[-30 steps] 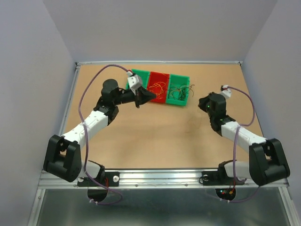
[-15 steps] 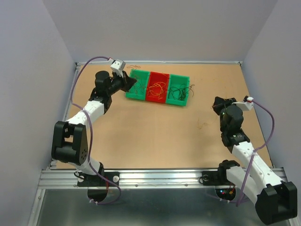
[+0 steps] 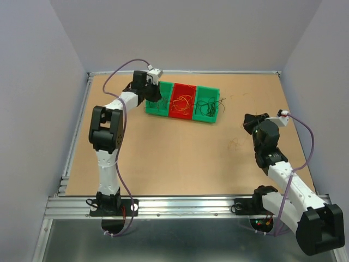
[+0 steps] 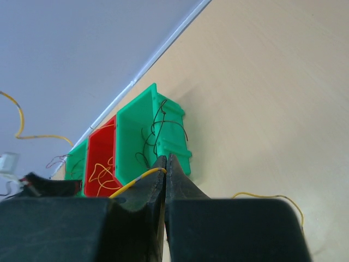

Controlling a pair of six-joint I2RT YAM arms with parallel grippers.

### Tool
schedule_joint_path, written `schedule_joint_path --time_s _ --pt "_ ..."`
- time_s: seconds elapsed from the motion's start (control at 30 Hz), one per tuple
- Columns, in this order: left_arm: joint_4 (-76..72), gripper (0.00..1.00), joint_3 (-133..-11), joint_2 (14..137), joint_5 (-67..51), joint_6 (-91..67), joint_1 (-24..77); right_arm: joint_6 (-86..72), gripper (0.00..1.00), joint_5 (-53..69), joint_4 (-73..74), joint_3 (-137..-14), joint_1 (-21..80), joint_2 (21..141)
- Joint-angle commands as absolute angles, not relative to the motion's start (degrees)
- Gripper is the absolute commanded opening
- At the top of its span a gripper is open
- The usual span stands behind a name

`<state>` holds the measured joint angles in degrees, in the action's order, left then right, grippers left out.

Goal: Untangle the cables

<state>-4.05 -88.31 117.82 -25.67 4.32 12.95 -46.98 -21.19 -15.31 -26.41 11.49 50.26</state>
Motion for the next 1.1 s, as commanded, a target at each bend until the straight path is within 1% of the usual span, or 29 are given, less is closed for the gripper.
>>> schedule_joint_path --time_s 0.0,0.07,0.2,0.27,0.33,0.37,0.43,0.47,0.53,0.63,0.83,0.97,1.0,1.03,1.07 --pt "13.51 0.0 -95.35 125.74 -18.92 11.69 17.92 -46.93 0.01 -19.95 -16.96 -26.72 11.51 50.97" --pt "14.93 0.0 -96.67 127.78 -15.04 12.48 19.07 -46.76 0.0 -19.25 -17.23 -26.81 11.51 51.76" --pt "16.17 0.0 -98.0 128.85 -13.1 11.95 19.42 -46.58 0.01 -17.93 -17.84 -26.9 11.51 52.38" --pt "15.56 0.05 -96.86 127.36 -12.13 12.04 19.6 -46.23 0.01 -17.49 -18.54 -26.81 11.51 52.56" --pt "12.93 0.1 -93.71 123.24 -9.68 12.83 21.08 -46.14 0.0 -17.23 -18.63 -26.81 11.51 52.82" --pt "11.7 0.18 -92.21 121.4 -6.62 13.18 21.62 -46.14 0.01 -17.14 -18.63 -26.81 11.51 52.91" --pt "8.71 0.25 -88.17 116.47 -4.32 14.23 23.37 -46.06 0.01 -16.96 -18.63 -26.81 11.43 53.0" --pt "7.83 0.31 -86.41 113.67 -2.91 14.5 23.81 -45.97 0.01 -16.79 -18.63 -26.81 11.51 53.0" --pt "7.65 0.33 -85.44 111.64 -1.5 14.68 24.52 -45.7 0.01 -16.61 -18.81 -26.89 11.51 53.17" --pt "7.91 0.33 -84.38 108.73 1.47 14.85 25.22 -45.79 0.01 -16.44 -18.98 -26.81 11.43 53.09" --pt "7.21 0.41 -82.88 104.95 5.01 15.29 26.28 -45.53 0.01 -16.08 -19.16 -26.89 11.51 53.44" --pt "6.77 0.56 -82.27 103.63 7.29 15.56 26.72 -44.92 0.01 -15.38 -19.6 -27.07 11.51 53.7" --pt "6.42 0.57 -82.0 103.28 7.56 15.64 26.72 -44.65 0.01 -15.03 -19.69 -27.16 11.43 53.79" --pt "5.72 0.65 -81.31 102.49 7.91 15.64 26.72 -44.3 0.02 -14.51 -19.77 -27.16 11.51 53.96" --pt "5.54 0.68 -81.12 102.13 8.17 15.73 26.72 -44.04 0.02 -14.24 -19.95 -27.33 11.51 53.79"
